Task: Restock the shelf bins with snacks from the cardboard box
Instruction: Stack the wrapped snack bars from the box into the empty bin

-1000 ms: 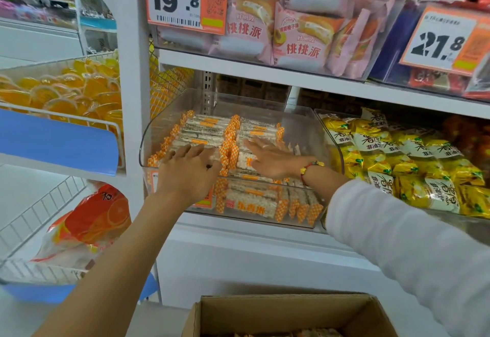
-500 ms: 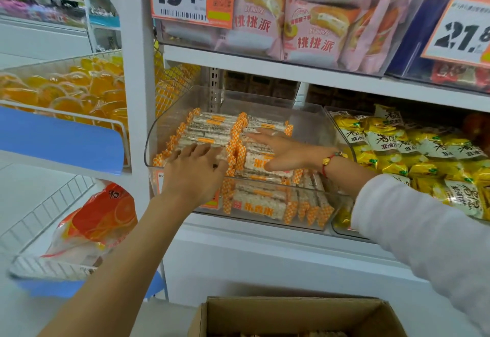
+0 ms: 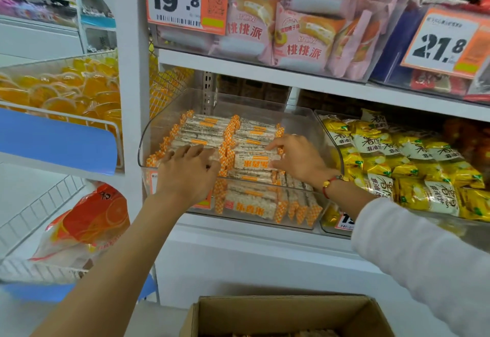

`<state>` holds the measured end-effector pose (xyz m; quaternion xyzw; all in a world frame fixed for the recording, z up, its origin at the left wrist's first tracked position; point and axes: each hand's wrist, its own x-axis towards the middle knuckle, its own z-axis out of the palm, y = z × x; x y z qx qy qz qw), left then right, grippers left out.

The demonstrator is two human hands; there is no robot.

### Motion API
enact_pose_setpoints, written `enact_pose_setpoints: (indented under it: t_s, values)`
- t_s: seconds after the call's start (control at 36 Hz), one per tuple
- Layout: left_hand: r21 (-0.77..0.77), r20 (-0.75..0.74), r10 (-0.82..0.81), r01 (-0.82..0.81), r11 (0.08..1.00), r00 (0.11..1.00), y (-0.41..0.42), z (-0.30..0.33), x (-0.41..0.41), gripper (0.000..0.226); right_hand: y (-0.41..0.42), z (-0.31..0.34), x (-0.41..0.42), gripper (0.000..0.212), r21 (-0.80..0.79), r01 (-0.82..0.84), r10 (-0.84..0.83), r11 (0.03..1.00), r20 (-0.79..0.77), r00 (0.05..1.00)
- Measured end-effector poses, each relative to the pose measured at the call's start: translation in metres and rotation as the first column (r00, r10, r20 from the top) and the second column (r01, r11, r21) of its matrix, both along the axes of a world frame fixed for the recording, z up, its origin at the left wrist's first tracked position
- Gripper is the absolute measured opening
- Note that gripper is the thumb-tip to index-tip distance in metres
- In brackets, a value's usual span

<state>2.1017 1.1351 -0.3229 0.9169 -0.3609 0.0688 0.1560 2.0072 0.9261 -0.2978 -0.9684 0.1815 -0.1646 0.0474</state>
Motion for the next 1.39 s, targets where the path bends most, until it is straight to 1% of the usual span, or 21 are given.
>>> enact_pose_setpoints:
  t_s: [0.06, 0.14, 0.22, 0.31, 0.39, 0.44, 0.47, 0.53, 0.58, 0.61, 0.67, 0.81, 1.0, 1.11, 1.22, 1.33, 1.39]
  values:
    - [-0.004, 0.002, 0.003, -0.003, 1.000, 1.000, 0.000, 0.000, 0.000, 0.045, -0.001, -0.002, -0.002, 0.037, -0.002, 0.025, -0.025, 1.000, 0.022, 0.999]
    - [-0.005, -0.013, 0.009, -0.009, 1.000, 1.000, 0.000, 0.001, 0.000, 0.045, -0.001, 0.000, -0.003, 0.036, -0.041, 0.026, -0.027, 0.999, -0.016, 1.000]
    - [-0.003, -0.026, 0.009, -0.009, 1.000, 1.000, 0.000, 0.002, -0.001, 0.046, -0.001, 0.003, -0.004, 0.036, 0.024, -0.007, 0.008, 1.000, -0.056, 0.998]
    - [-0.001, -0.036, 0.011, -0.011, 1.000, 0.999, 0.000, 0.002, -0.001, 0.046, -0.003, 0.006, -0.007, 0.043, 0.094, -0.029, 0.037, 0.995, -0.091, 0.995]
    - [-0.006, -0.031, 0.008, -0.008, 1.000, 0.999, 0.000, 0.003, -0.001, 0.046, -0.003, 0.006, -0.010, 0.051, 0.082, -0.028, 0.040, 0.996, -0.139, 0.990]
    - [-0.007, -0.023, 0.007, -0.007, 1.000, 1.000, 0.001, 0.002, -0.001, 0.046, -0.003, 0.006, -0.012, 0.051, 0.073, -0.018, 0.028, 0.997, -0.136, 0.990]
    - [-0.004, -0.015, 0.006, -0.006, 1.000, 1.000, 0.001, 0.002, -0.001, 0.047, -0.003, 0.007, -0.012, 0.048, 0.087, -0.019, 0.029, 0.996, -0.114, 0.993]
    - [0.002, -0.001, 0.003, -0.003, 1.000, 1.000, 0.001, 0.001, -0.001, 0.050, -0.004, 0.008, -0.012, 0.034, 0.168, -0.019, 0.026, 0.986, -0.038, 0.999]
    - [0.000, 0.005, 0.003, -0.003, 1.000, 1.000, 0.001, 0.000, -0.001, 0.047, -0.005, 0.009, -0.011, 0.018, 0.241, -0.023, 0.019, 0.970, 0.018, 1.000]
    - [-0.004, 0.008, 0.004, -0.004, 1.000, 1.000, 0.001, 0.000, -0.001, 0.046, -0.005, 0.009, -0.010, 0.013, 0.254, -0.023, 0.017, 0.967, 0.027, 0.999]
    - [-0.016, 0.004, 0.006, -0.006, 1.000, 1.000, 0.000, -0.001, -0.001, 0.045, -0.005, 0.009, -0.010, 0.009, 0.242, -0.023, 0.013, 0.970, 0.042, 0.999]
    - [-0.031, -0.008, 0.006, -0.007, 0.999, 1.000, 0.000, -0.002, 0.001, 0.046, -0.003, 0.003, -0.005, 0.012, 0.162, -0.028, 0.018, 0.986, 0.067, 0.998]
    - [-0.039, -0.017, 0.006, -0.007, 0.999, 1.000, -0.001, -0.001, 0.002, 0.045, -0.004, -0.002, 0.001, 0.012, 0.183, -0.031, 0.022, 0.983, 0.054, 0.998]
    - [-0.048, 0.001, 0.003, -0.003, 0.999, 1.000, 0.000, -0.001, 0.001, 0.045, -0.005, 0.002, -0.005, 0.019, 0.179, -0.035, 0.035, 0.983, 0.007, 0.999]
    - [-0.055, -0.005, -0.001, 0.001, 0.998, 1.000, 0.000, -0.002, 0.001, 0.045, -0.006, 0.002, -0.014, 0.028, 0.164, -0.008, 0.004, 0.986, 0.026, 1.000]
    - [-0.066, 0.012, 0.000, 0.001, 0.998, 1.000, 0.000, -0.003, 0.001, 0.045, -0.005, 0.003, -0.024, 0.029, 0.146, -0.015, 0.009, 0.989, 0.038, 0.999]
    - [-0.088, 0.025, -0.003, 0.006, 0.996, 1.000, 0.000, -0.005, 0.001, 0.050, -0.005, 0.006, -0.027, 0.029, 0.134, -0.003, -0.004, 0.991, 0.052, 0.999]
